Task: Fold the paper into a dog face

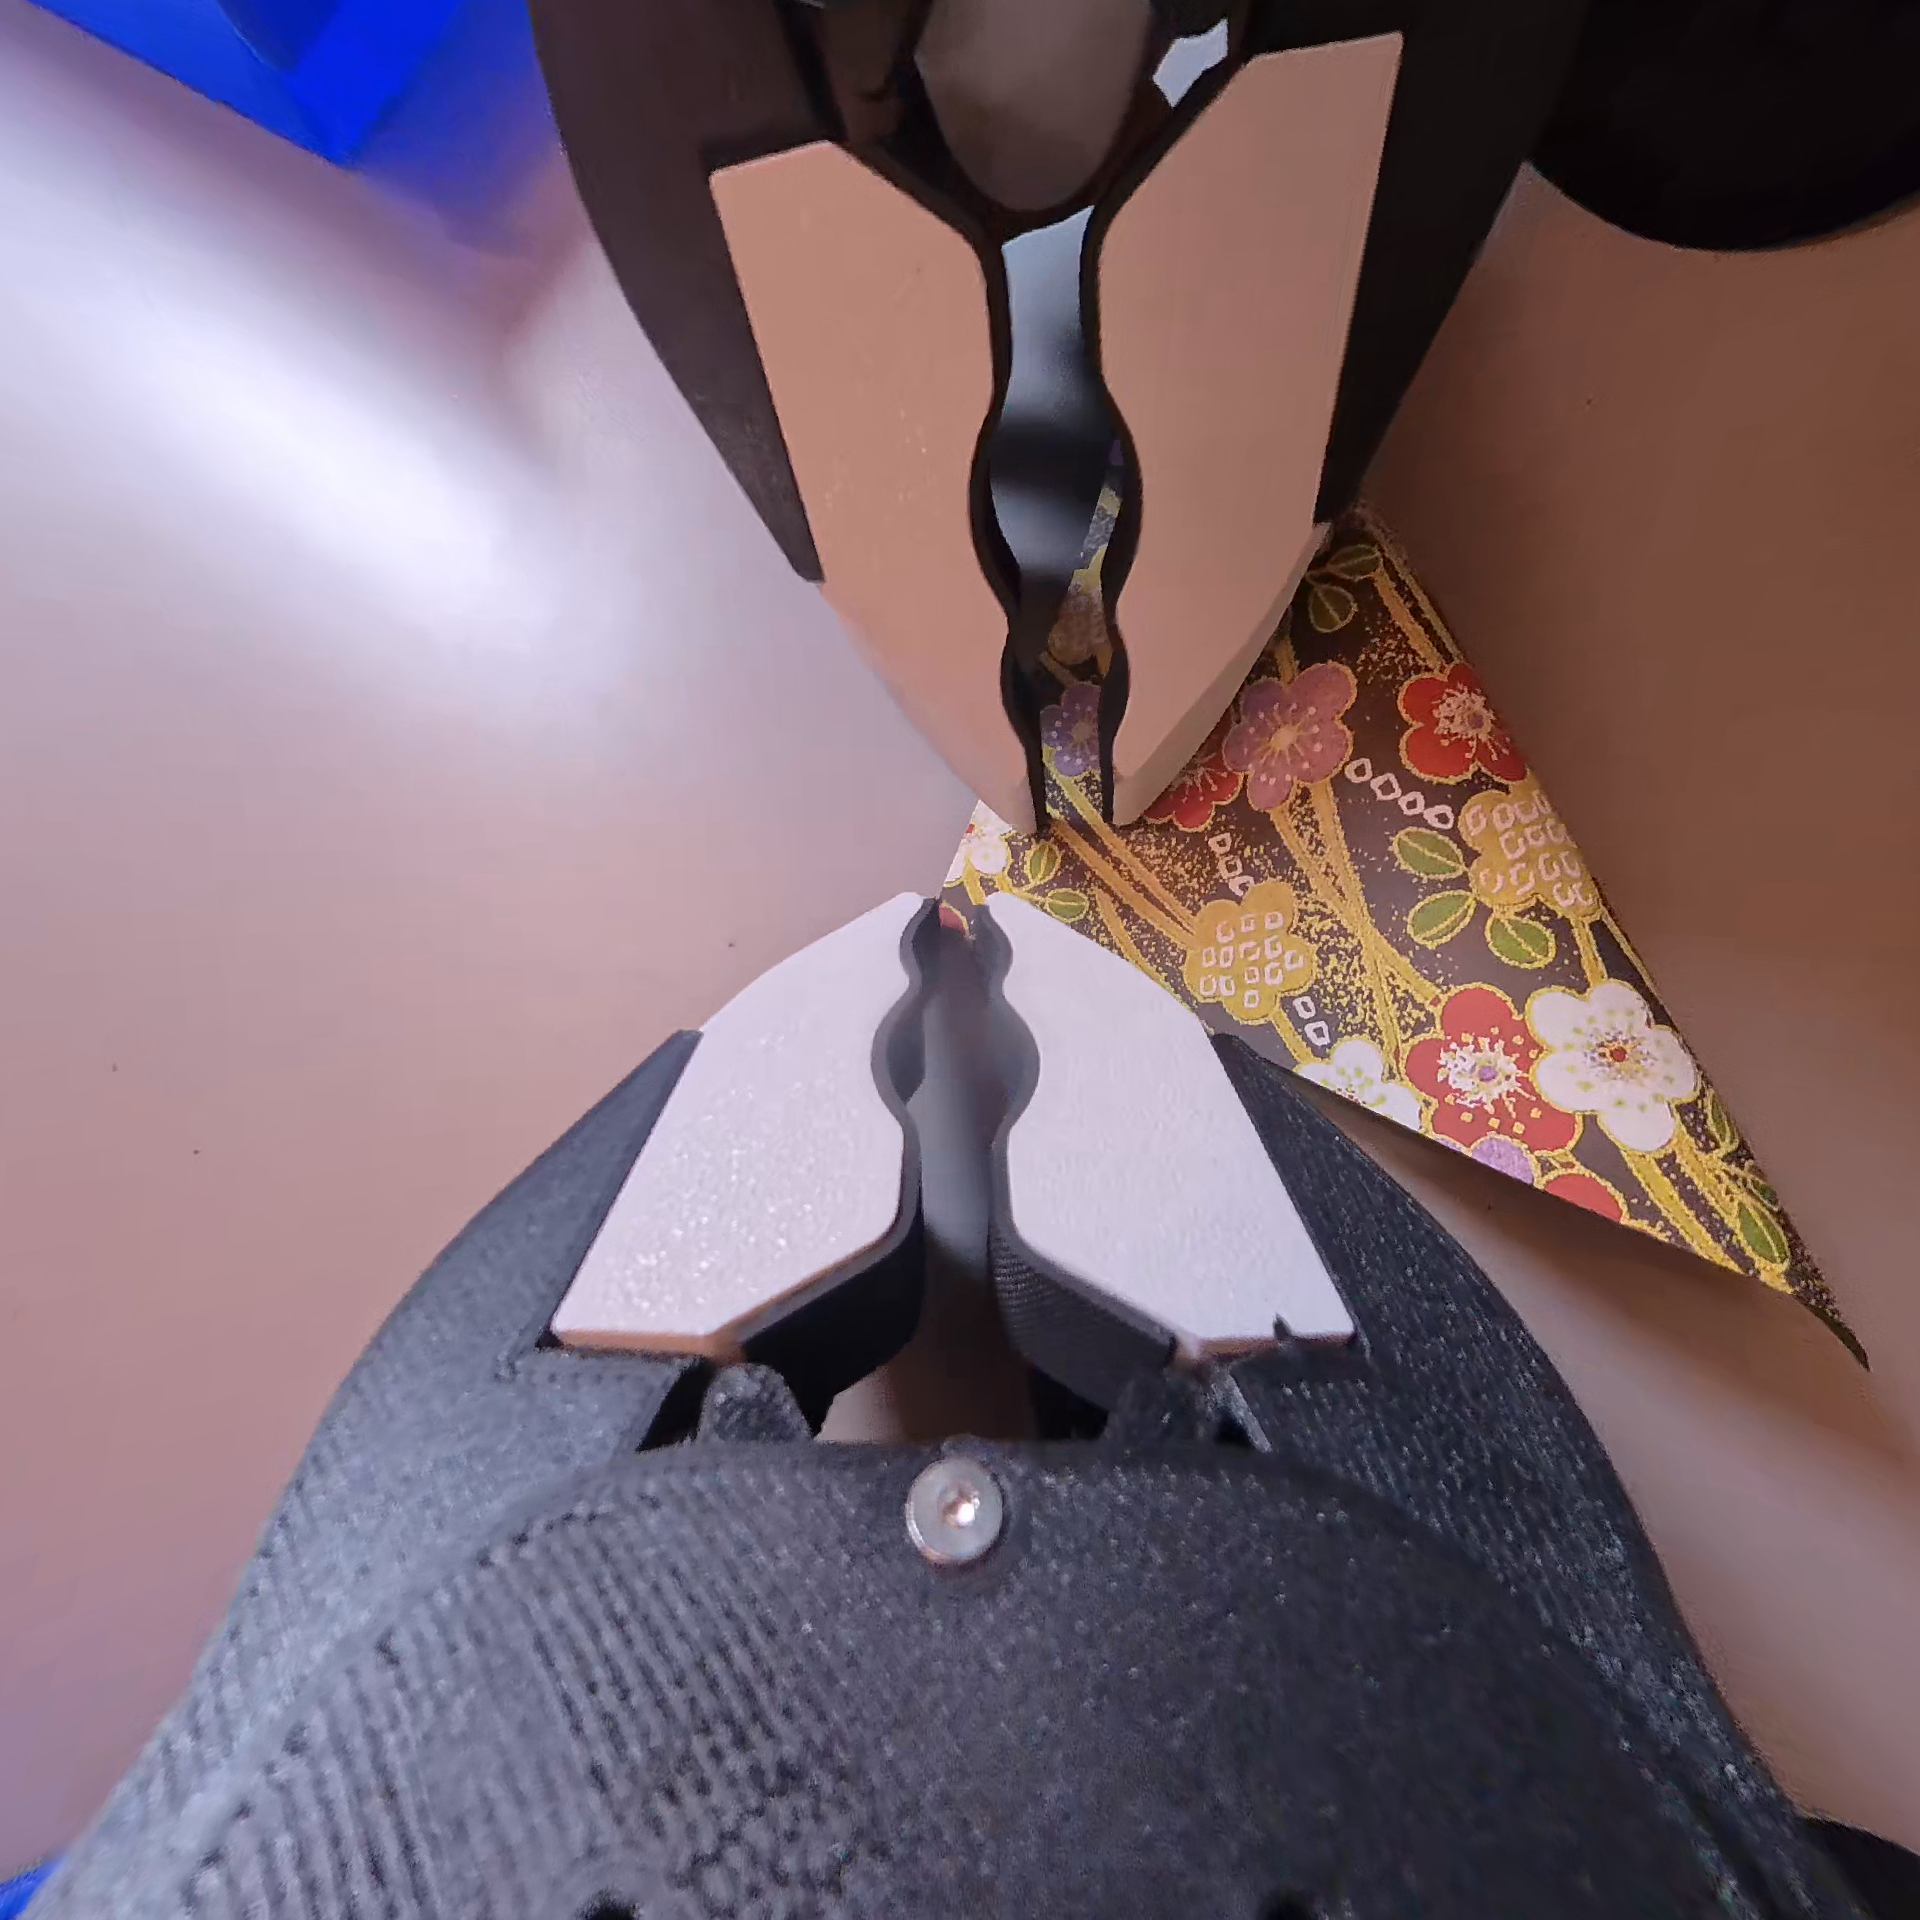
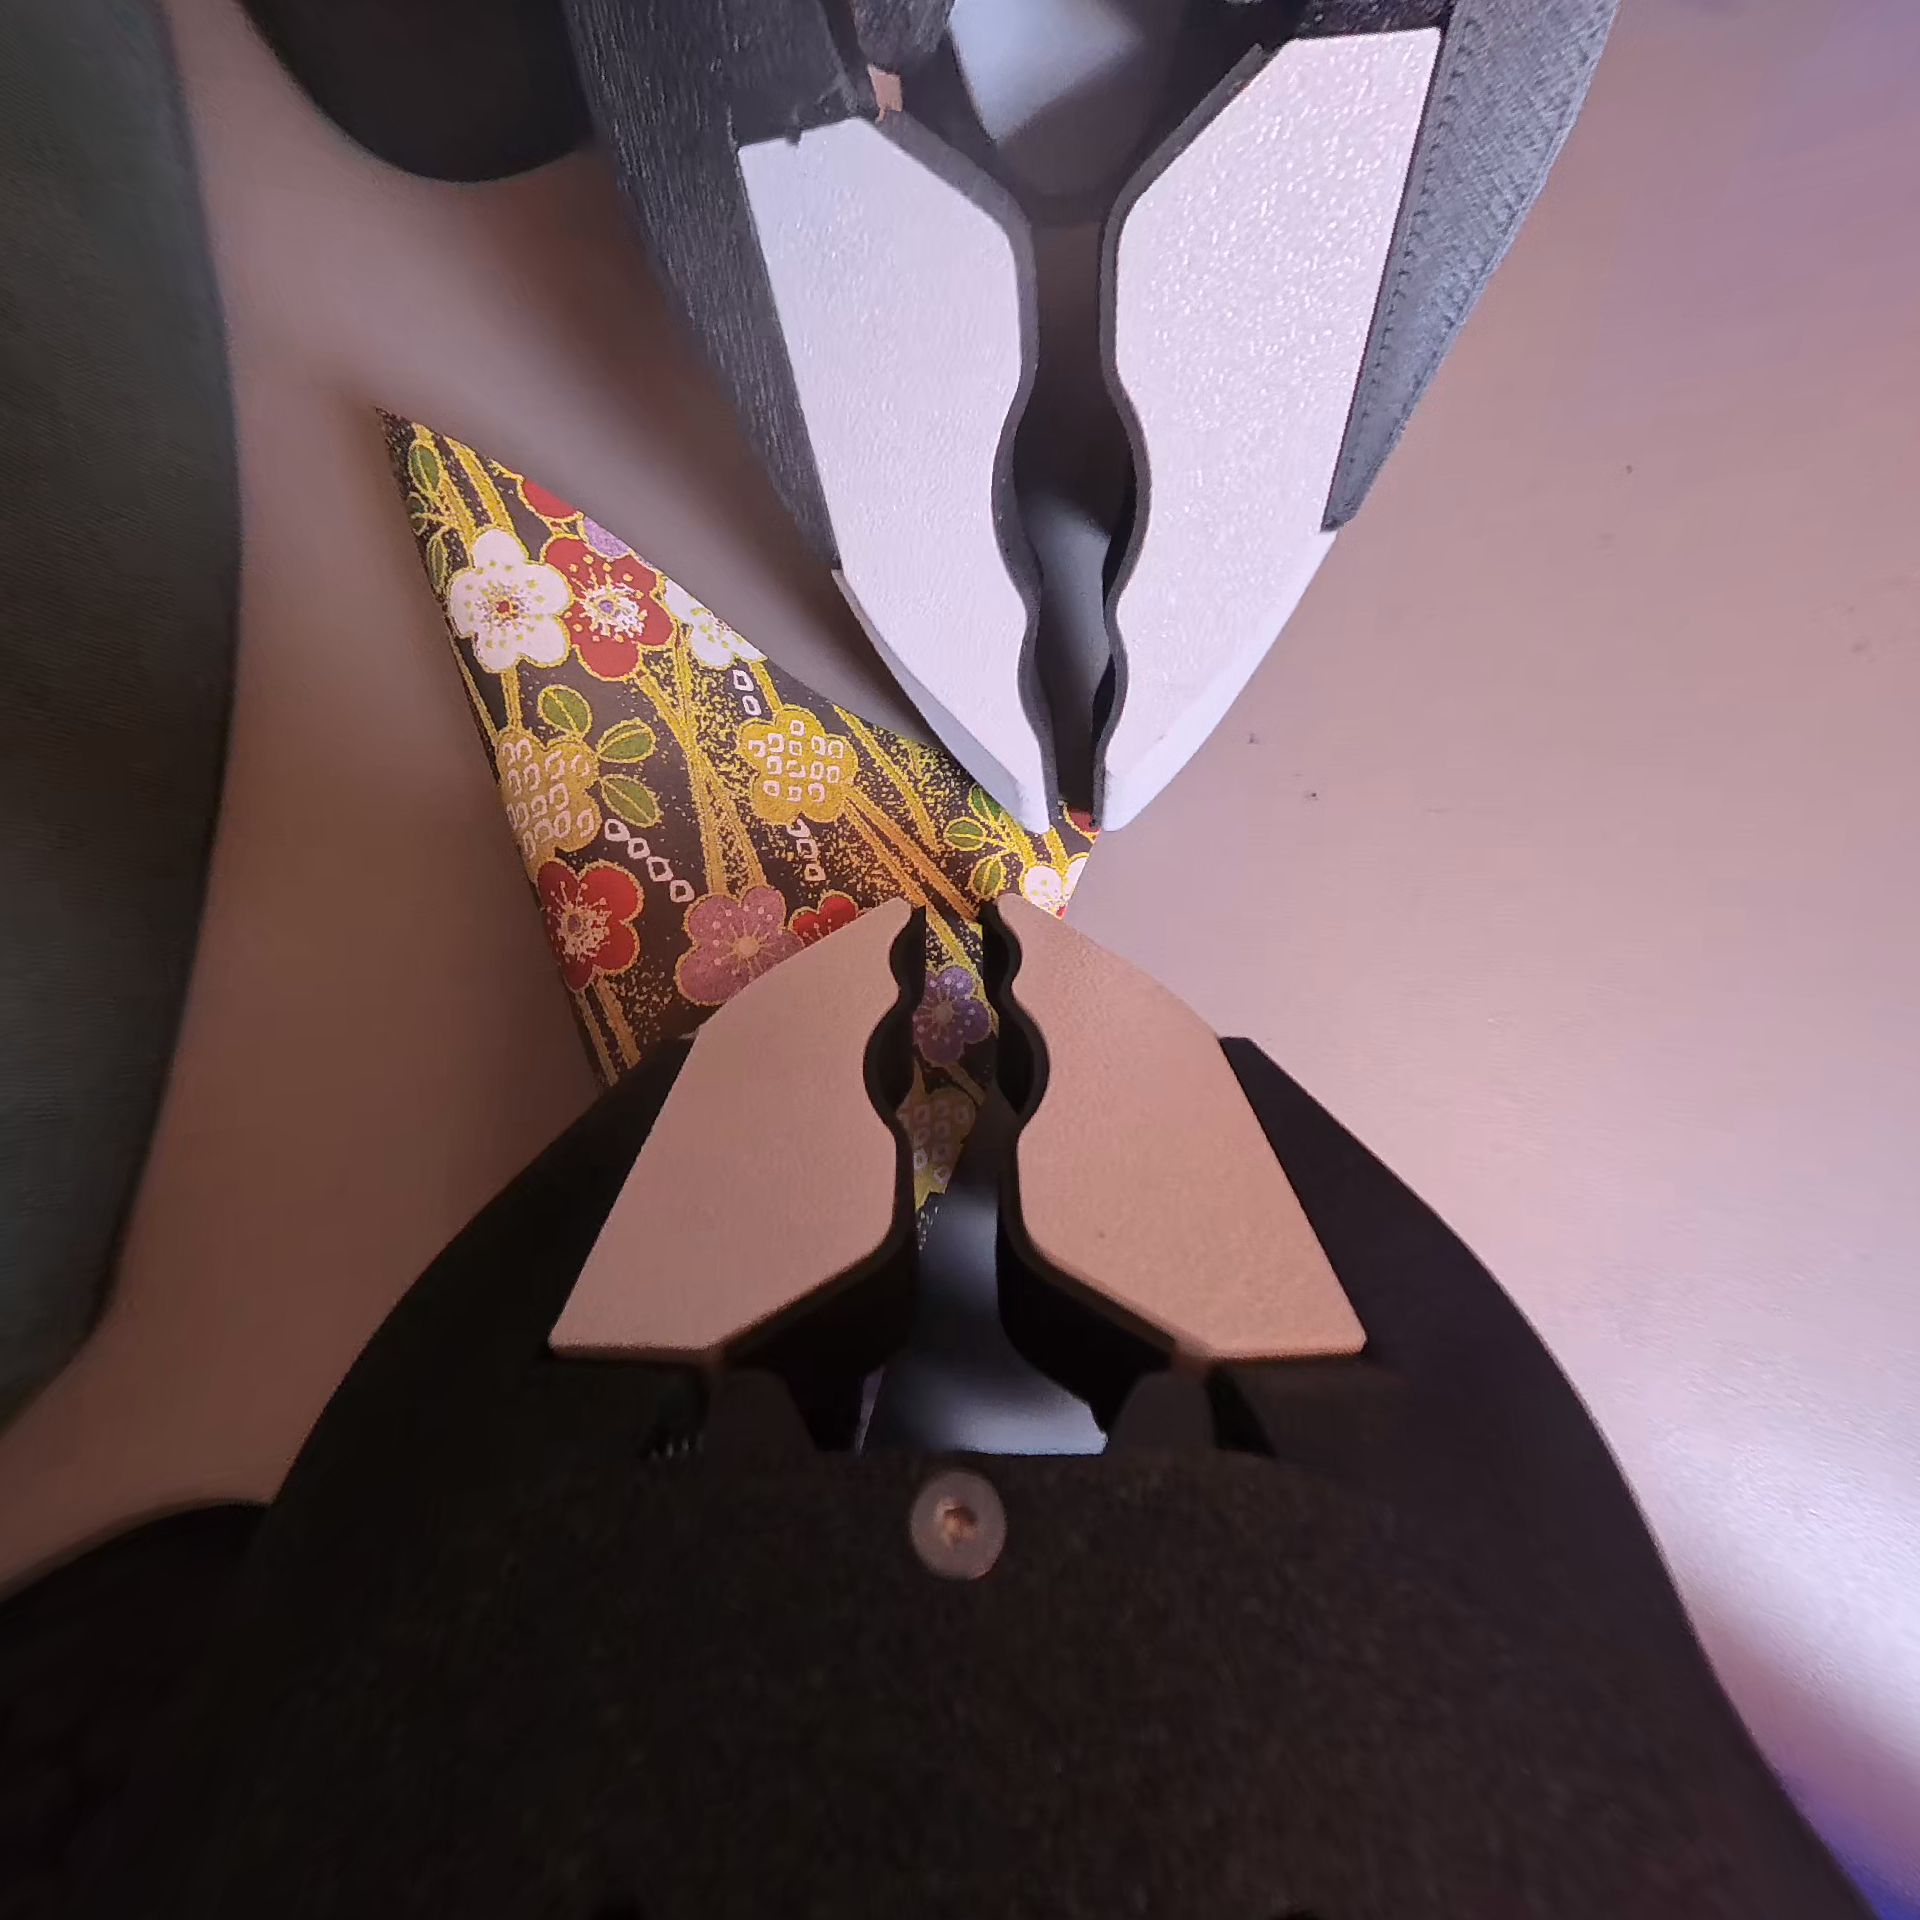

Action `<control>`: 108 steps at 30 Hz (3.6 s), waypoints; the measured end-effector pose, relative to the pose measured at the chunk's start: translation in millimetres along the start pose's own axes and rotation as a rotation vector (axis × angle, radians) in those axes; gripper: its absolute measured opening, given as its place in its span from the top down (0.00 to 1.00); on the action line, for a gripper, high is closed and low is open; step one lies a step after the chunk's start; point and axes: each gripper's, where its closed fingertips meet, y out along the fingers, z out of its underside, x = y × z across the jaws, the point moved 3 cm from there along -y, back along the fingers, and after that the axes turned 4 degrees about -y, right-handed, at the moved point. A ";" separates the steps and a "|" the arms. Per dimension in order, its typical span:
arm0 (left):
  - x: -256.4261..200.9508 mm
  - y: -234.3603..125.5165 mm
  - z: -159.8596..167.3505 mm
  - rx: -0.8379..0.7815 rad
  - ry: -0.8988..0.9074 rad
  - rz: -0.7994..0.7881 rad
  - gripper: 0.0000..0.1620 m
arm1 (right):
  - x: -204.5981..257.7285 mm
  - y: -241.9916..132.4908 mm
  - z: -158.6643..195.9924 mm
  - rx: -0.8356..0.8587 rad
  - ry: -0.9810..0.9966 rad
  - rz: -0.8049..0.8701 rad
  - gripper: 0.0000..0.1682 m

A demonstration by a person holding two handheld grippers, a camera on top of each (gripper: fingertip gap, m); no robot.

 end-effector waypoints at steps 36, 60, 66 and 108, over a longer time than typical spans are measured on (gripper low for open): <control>-15.6 1.8 -3.0 0.076 0.070 -0.073 1.00 | 89.2 40.7 -55.0 0.014 -0.117 0.176 0.95; -15.4 2.5 -3.1 0.073 0.077 -0.064 1.00 | 103.9 48.8 -58.0 0.132 -0.365 0.181 0.96; -15.3 3.0 -3.3 0.077 0.088 -0.072 1.00 | 107.7 49.6 -57.2 0.150 -0.457 0.236 1.00; -13.0 4.6 -3.4 0.069 0.065 -0.056 1.00 | 95.7 58.8 -73.1 0.158 -0.484 0.219 0.93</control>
